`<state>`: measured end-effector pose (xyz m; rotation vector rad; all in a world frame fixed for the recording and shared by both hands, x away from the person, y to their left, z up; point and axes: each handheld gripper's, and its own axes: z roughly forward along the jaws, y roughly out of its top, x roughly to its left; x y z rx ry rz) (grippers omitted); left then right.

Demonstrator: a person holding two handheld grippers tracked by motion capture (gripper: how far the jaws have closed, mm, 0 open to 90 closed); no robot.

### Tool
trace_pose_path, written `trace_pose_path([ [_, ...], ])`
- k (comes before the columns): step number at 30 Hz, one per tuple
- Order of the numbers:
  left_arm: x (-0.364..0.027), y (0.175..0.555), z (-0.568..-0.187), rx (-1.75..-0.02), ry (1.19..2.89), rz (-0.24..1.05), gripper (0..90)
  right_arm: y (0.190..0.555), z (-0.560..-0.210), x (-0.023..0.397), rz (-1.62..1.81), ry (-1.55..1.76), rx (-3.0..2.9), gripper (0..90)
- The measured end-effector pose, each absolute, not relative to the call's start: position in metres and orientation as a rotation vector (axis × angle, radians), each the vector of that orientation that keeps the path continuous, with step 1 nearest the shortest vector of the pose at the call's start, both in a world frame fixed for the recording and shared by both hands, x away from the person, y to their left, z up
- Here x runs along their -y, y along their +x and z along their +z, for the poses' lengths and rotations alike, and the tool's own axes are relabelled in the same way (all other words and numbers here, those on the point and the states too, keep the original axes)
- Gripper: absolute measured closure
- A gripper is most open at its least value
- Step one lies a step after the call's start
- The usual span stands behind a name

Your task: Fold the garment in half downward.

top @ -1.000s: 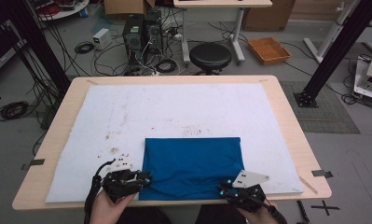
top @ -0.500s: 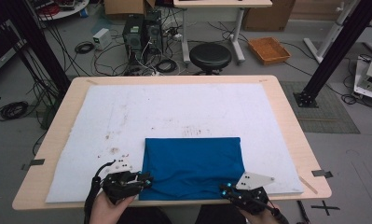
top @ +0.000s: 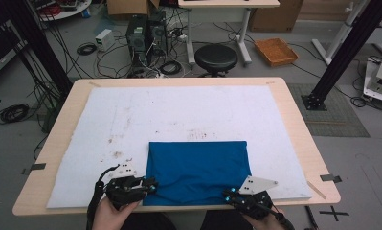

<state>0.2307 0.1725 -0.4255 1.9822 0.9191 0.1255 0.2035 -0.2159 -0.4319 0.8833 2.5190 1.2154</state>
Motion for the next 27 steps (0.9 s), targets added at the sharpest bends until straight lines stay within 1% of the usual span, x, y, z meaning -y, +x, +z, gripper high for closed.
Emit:
trace_pose_path([
  [4,-0.172,0.230,-0.425,-0.913,1.984,0.120,72.1,0.197,-0.429,0.219,1.227,0.882,-2.528,85.3],
  [6,-0.172,0.230,-0.425,-0.910,1.983,0.116,72.1,0.196,-0.432,0.219,1.208,0.870,-2.557,82.4],
  [7,-0.172,0.230,-0.425,-0.911,1.984,0.116,72.0,0.195,-0.434,0.219,1.194,0.872,-2.564,78.4],
  [9,-0.172,0.230,-0.424,-0.915,1.977,0.118,71.1,0.195,-0.435,0.220,1.185,0.872,-2.572,75.8],
  [14,-0.174,0.238,-0.418,-0.919,1.966,0.149,65.5,0.205,-0.421,0.232,1.242,0.926,-2.468,68.1],
  [19,-0.176,0.257,-0.408,-0.956,1.911,0.227,55.1,0.246,-0.406,0.259,1.271,1.099,-2.282,59.2],
  [20,-0.177,0.262,-0.407,-0.959,1.904,0.249,54.2,0.255,-0.405,0.263,1.275,1.130,-2.251,59.1],
  [22,-0.177,0.274,-0.404,-0.957,1.898,0.276,52.7,0.274,-0.404,0.271,1.285,1.203,-2.194,55.1],
  [27,-0.178,0.309,-0.405,-0.976,1.871,0.324,52.0,0.319,-0.411,0.279,1.258,1.342,-2.127,54.8],
])
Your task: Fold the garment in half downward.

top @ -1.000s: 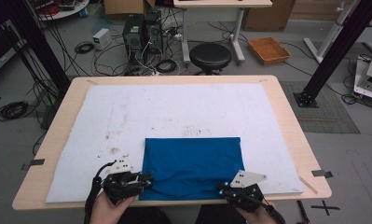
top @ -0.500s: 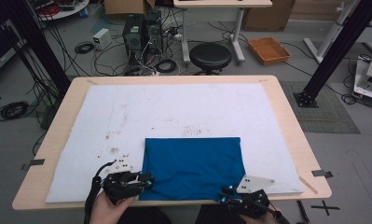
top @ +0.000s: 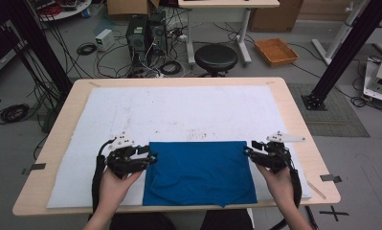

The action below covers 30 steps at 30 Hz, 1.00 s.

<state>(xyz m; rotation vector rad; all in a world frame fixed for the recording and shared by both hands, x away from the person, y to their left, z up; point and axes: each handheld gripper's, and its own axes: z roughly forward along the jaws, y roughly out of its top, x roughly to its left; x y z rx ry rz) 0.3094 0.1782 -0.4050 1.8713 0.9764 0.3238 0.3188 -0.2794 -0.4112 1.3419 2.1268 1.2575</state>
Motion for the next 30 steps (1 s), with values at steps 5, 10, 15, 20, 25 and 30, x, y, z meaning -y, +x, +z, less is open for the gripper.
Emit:
trace_pose_path([
  [5,-0.181,0.346,-0.417,-1.065,1.830,0.334,52.3,0.354,-0.426,0.278,1.169,1.447,-2.115,55.5],
  [10,-0.181,0.364,-0.433,-1.145,1.878,0.345,52.3,0.372,-0.439,0.277,1.113,1.487,-2.150,58.4],
  [15,-0.179,0.367,-0.443,-1.203,1.984,0.338,56.7,0.373,-0.448,0.274,1.078,1.429,-2.228,74.0],
  [20,-0.177,0.366,-0.445,-1.190,1.992,0.358,62.8,0.372,-0.448,0.277,1.090,1.418,-2.213,68.8],
  [25,-0.175,0.363,-0.445,-1.156,2.026,0.363,72.8,0.370,-0.448,0.275,1.067,1.369,-2.247,83.8],
  [30,-0.174,0.369,-0.445,-1.154,1.985,0.356,86.3,0.376,-0.445,0.273,1.052,1.325,-2.243,87.0],
])
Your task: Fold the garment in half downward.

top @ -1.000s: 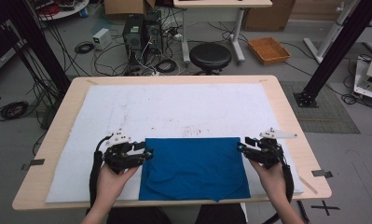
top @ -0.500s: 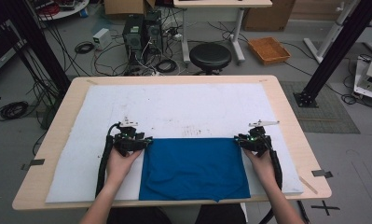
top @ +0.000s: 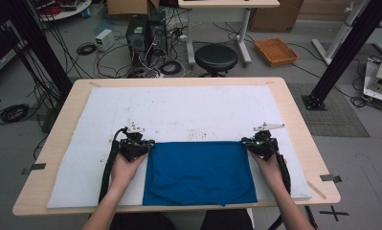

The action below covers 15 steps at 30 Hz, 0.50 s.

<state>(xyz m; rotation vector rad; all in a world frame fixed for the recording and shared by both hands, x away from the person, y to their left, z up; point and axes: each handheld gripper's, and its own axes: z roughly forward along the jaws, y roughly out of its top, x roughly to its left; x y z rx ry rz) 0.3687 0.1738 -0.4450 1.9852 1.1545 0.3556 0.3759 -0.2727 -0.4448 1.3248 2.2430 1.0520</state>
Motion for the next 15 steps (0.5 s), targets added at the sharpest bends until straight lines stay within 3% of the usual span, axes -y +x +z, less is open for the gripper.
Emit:
trace_pose_path([
  [15,-0.174,0.397,-0.447,-1.101,1.952,0.472,85.8,0.414,-0.441,0.275,1.031,1.341,-2.216,86.6],
])
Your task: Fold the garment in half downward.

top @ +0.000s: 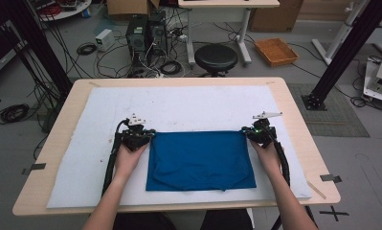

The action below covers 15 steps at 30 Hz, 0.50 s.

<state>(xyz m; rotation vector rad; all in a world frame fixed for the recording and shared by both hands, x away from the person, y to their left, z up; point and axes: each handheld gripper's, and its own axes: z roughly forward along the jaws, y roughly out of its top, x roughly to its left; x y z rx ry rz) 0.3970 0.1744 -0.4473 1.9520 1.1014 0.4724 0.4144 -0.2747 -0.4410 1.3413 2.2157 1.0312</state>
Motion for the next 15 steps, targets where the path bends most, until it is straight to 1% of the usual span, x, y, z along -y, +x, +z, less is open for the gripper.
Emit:
trace_pose_path([
  [1,-0.175,0.396,-0.446,-1.098,1.951,0.476,85.4,0.414,-0.441,0.275,1.032,1.344,-2.215,85.6],
  [2,-0.175,0.395,-0.445,-1.097,1.948,0.492,83.2,0.414,-0.440,0.275,1.036,1.338,-2.213,82.0],
  [3,-0.176,0.394,-0.443,-1.096,1.946,0.515,77.3,0.413,-0.440,0.276,1.041,1.335,-2.203,77.6],
  [4,-0.176,0.392,-0.440,-1.095,1.939,0.532,70.8,0.412,-0.438,0.276,1.051,1.331,-2.195,77.3],
  [5,-0.178,0.390,-0.437,-1.089,1.930,0.539,68.0,0.410,-0.437,0.277,1.064,1.334,-2.190,77.2],
  [6,-0.179,0.387,-0.433,-1.081,1.923,0.543,64.2,0.409,-0.435,0.278,1.074,1.326,-2.186,75.2],
  [11,-0.188,0.363,-0.415,-1.004,1.927,0.573,44.6,0.391,-0.423,0.287,1.173,1.300,-2.147,59.2],
  [13,-0.194,0.350,-0.410,-0.971,1.906,0.591,40.1,0.382,-0.418,0.292,1.204,1.286,-2.123,54.2],
  [15,-0.201,0.337,-0.405,-0.944,1.881,0.619,39.5,0.372,-0.414,0.299,1.236,1.267,-2.111,52.8],
])
